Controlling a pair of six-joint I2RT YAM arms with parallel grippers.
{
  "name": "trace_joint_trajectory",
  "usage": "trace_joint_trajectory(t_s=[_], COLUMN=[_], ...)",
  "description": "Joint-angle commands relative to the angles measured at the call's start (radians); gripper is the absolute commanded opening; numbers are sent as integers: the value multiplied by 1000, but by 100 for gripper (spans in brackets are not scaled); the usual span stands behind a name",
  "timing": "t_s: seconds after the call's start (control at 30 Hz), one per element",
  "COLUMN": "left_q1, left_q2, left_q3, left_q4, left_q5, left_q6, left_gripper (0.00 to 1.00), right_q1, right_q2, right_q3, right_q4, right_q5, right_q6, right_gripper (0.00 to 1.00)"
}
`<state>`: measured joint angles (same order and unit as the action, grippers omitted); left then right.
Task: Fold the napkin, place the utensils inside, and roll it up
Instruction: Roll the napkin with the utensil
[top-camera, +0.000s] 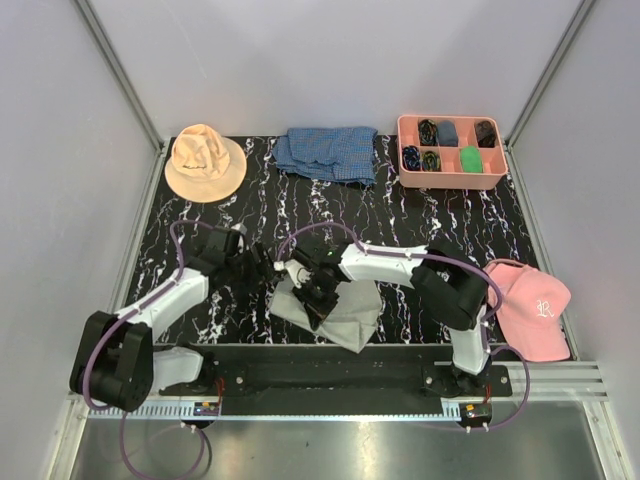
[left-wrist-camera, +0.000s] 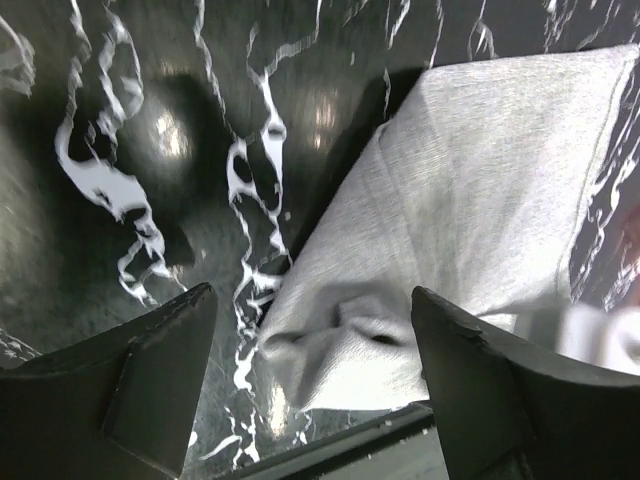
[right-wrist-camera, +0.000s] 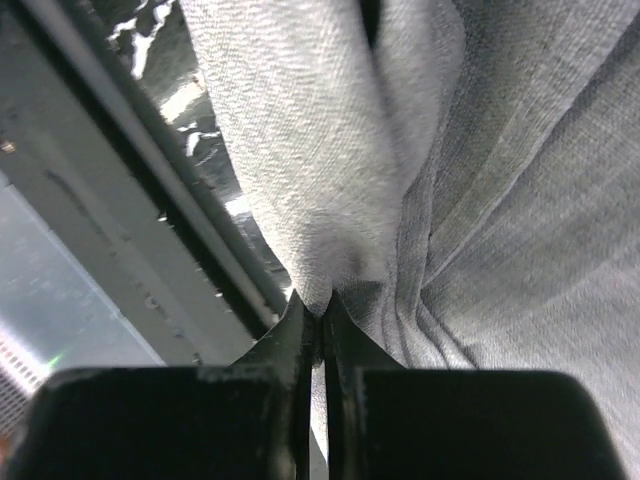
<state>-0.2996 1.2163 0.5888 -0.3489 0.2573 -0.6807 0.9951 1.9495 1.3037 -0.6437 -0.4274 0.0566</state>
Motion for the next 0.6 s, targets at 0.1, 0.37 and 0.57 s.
trace_joint_trajectory(t_s=[0.1,0.37,0.57], left_q1=[-6,-6,-6], left_q2=[-66,-156,-109], left_q3=[-92,-187,-208], left_q4=[106,143,212], left_q5=[115,128,154], left_q6=[-48,-88,-88], left_gripper=[82,83,90], right_q1=[-59,-133,-154], right_q2=[58,83,108], right_q3=[54,55,54], right_q4=[-19,-13,-14], right_q5=[-250,-372,-438], right_q6=[-18,-29,-50], right_gripper=[0,0,0])
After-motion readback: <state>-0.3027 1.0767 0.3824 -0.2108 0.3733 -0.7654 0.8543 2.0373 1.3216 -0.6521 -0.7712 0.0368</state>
